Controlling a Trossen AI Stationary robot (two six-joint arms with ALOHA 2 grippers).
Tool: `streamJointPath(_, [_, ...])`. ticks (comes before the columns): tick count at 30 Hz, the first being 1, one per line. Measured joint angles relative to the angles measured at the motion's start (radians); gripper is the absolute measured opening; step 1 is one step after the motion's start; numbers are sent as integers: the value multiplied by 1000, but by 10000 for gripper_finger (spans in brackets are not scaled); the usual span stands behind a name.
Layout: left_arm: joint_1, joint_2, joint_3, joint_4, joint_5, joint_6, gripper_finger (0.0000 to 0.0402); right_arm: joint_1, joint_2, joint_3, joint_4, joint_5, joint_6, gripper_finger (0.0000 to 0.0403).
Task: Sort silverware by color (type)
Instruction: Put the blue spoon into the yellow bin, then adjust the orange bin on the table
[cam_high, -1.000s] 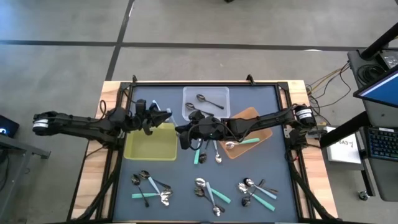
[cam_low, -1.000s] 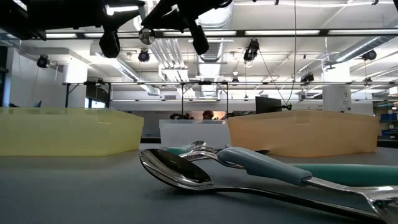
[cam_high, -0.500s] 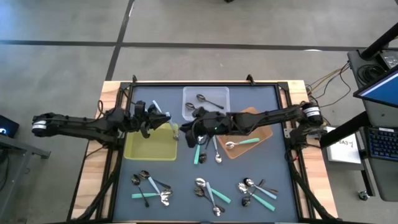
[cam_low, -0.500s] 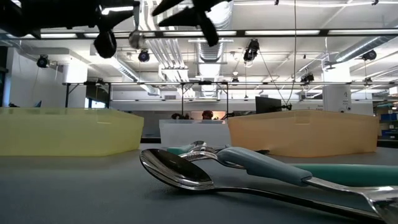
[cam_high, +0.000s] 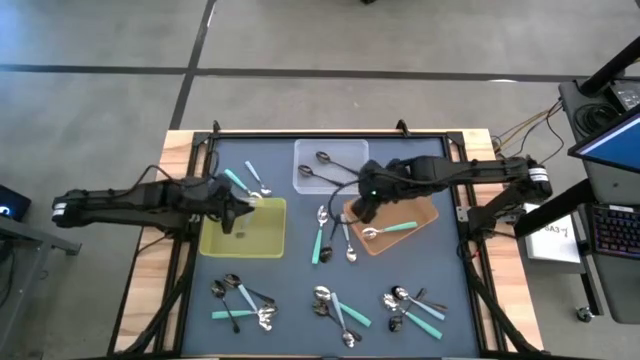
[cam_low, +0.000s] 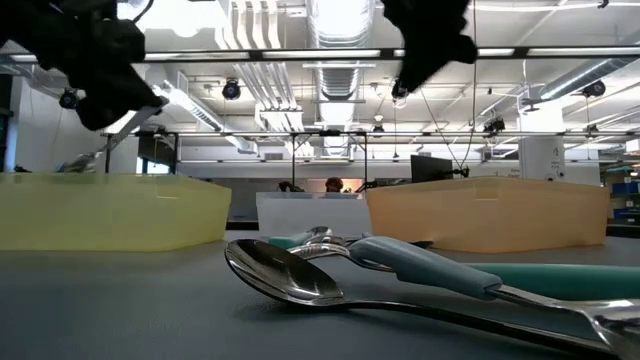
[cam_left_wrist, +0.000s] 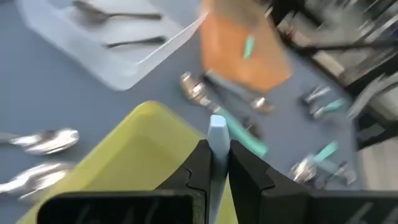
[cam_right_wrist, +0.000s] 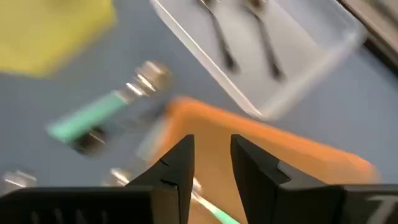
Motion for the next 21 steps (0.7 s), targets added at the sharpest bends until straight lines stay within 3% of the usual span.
streamJointPath(7, [0,79,161,-264,-44,122,35,-7,77,-13,-265,30,-103,71])
streamJointPath(13, [0,184,199,-324,-43,154,88,-46,171,-19,-290,30,-197,73])
streamJointPath(21, [0,290,197,-354,-42,197,122,-133,296,-25,-305,29,-262,71])
